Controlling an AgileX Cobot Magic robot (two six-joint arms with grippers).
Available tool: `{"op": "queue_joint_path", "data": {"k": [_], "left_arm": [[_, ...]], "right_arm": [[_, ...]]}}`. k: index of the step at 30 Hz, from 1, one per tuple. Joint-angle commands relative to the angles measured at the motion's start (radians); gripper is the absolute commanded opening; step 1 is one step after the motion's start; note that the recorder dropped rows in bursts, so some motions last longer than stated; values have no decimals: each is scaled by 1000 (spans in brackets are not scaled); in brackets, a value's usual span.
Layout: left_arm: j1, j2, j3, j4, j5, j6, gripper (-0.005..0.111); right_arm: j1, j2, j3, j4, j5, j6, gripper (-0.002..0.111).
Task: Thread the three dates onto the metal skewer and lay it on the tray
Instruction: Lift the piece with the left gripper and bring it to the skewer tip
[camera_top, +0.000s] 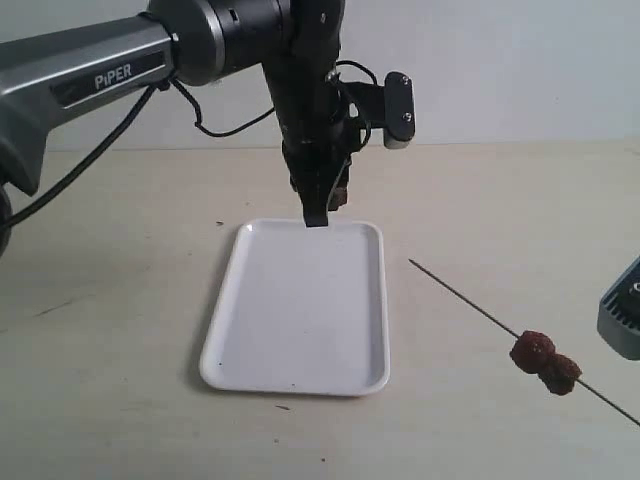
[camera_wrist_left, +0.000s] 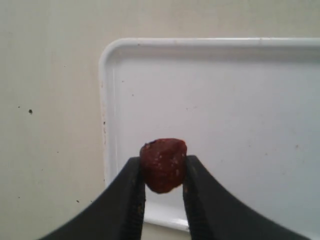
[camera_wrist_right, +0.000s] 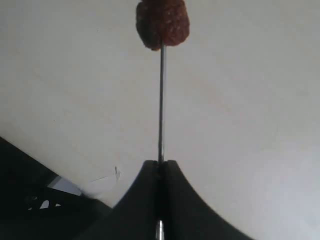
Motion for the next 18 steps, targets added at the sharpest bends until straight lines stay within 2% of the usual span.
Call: {"op": "queue_joint_path", "data": {"k": [1,5,7,18], "left_arm": [[-2,-45,-2,-88,4,131,27],[2,-90,45,-380,4,423,27],[2,-106,72,-430,4,470,27],[2,-179,298,-377,4,616,27]], "right_arm": [[0,-9,-6,0,-6,-21,0],[0,-9,-6,-4,-4,-21,0],[0,-9,-6,-4,3,-21,0],[0,-9,-6,-4,2,-21,0]]}}
